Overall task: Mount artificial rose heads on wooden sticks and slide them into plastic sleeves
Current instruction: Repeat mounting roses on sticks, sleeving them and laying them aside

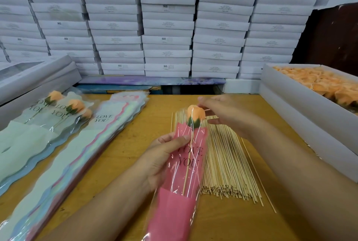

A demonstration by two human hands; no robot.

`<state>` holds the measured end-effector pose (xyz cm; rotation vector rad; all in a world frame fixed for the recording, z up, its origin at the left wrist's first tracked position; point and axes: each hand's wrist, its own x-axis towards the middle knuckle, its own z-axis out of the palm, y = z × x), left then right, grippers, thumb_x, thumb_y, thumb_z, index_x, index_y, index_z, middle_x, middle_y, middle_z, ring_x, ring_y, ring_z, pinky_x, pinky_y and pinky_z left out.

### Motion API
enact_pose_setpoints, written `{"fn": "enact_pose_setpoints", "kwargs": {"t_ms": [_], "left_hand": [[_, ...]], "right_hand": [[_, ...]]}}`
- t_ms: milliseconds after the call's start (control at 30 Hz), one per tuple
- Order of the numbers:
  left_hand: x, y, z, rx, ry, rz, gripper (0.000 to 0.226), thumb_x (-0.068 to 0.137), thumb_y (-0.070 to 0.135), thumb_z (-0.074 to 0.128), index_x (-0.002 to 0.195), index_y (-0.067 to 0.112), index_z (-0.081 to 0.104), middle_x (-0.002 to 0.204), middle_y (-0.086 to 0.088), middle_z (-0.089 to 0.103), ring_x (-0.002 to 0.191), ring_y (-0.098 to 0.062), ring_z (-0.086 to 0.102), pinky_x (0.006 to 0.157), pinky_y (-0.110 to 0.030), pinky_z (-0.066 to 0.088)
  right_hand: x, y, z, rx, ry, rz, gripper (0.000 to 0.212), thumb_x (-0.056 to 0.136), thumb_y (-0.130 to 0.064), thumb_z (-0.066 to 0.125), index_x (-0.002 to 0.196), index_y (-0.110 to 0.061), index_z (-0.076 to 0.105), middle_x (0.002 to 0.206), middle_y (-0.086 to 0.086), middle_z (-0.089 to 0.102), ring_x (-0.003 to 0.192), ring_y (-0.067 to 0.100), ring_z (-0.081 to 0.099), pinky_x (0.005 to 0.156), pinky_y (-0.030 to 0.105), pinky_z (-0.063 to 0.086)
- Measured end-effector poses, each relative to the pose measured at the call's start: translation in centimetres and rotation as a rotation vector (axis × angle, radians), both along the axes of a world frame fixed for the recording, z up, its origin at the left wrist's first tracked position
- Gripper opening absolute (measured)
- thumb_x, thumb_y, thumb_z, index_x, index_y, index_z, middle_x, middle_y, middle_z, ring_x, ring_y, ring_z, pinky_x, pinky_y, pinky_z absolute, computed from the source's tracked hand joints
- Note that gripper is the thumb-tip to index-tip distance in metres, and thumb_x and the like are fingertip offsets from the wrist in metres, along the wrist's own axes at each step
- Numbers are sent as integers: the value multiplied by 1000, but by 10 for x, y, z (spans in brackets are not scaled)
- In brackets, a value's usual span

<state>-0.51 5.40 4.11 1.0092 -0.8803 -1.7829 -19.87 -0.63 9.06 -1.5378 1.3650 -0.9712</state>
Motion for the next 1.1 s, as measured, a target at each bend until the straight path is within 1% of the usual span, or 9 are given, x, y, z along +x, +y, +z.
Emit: {"fn": "enact_pose_setpoints", "kwargs": {"t_ms": [67, 133, 333, 467, 600, 767, 933, 1033, 1100], "left_hand": [[1, -1, -1, 6, 5, -7, 36, 75, 16, 80, 106, 1, 71, 82, -13, 72, 62, -20, 67, 62, -33, 59], [1, -1, 0, 19, 5, -19, 38, 79, 24, 78, 109, 1, 72, 91, -18, 71, 69, -26, 67, 69, -39, 60], [1, 0, 1, 36, -98, 16, 38, 97, 41, 61, 108, 6, 70, 84, -14, 74, 64, -25, 70, 55, -34, 58], [-1, 0, 1, 37, -127, 47, 37, 99, 43, 56, 105, 9, 70, 76, -11, 74, 56, -22, 68, 49, -29, 55], [0, -1, -1, 10, -158, 41, 40, 99, 46, 53, 107, 12, 73, 82, -11, 77, 61, -21, 72, 52, -29, 55], [-1, -3, 1, 44, -79, 57, 40, 103, 43, 50, 116, 11, 70, 88, -15, 77, 64, -25, 73, 54, -33, 58], [1, -5, 0, 78, -75, 73, 37, 101, 43, 53, 116, 13, 68, 86, -14, 77, 63, -26, 72, 57, -38, 59], [1, -5, -1, 37, -103, 55, 37, 88, 37, 72, 118, 17, 70, 90, -11, 78, 65, -23, 72, 57, -35, 58], [2, -5, -2, 10, -73, 45, 50, 78, 25, 81, 125, 17, 66, 97, -14, 77, 71, -24, 74, 58, -34, 59]], "right_hand": [[1, 2, -2, 15, 9, 17, 33, 96, -47, 60, 92, -19, 77, 92, -7, 77, 97, 12, 70, 90, 36, 56], [2, 3, -3, 23, 11, 32, 31, 95, -46, 61, 90, -19, 77, 92, -8, 77, 97, 11, 69, 89, 36, 56], [8, 5, -3, 43, 21, 88, 24, 95, -39, 64, 98, -18, 76, 100, -5, 76, 99, 12, 69, 89, 33, 56], [10, 7, -2, 46, 13, 108, 23, 95, -38, 65, 98, -19, 76, 101, -5, 76, 99, 12, 69, 88, 32, 56], [9, 8, -1, 63, 13, 151, 25, 93, -36, 68, 102, -15, 76, 102, -3, 76, 100, 14, 70, 89, 34, 57], [7, 13, -5, 116, -47, 184, 27, 90, -22, 73, 115, -17, 66, 98, 2, 78, 88, 19, 75, 75, 30, 59], [3, 12, -9, 137, -86, 146, 34, 86, -19, 77, 117, -20, 66, 105, 3, 76, 87, 17, 71, 74, 29, 58], [1, 12, -8, 104, -55, 112, 24, 86, -21, 77, 109, -18, 71, 99, 1, 76, 83, 11, 67, 67, 22, 54], [1, 11, -6, 81, -37, 101, 21, 86, -23, 77, 105, -16, 72, 93, -1, 75, 80, 9, 65, 66, 21, 52]]}}
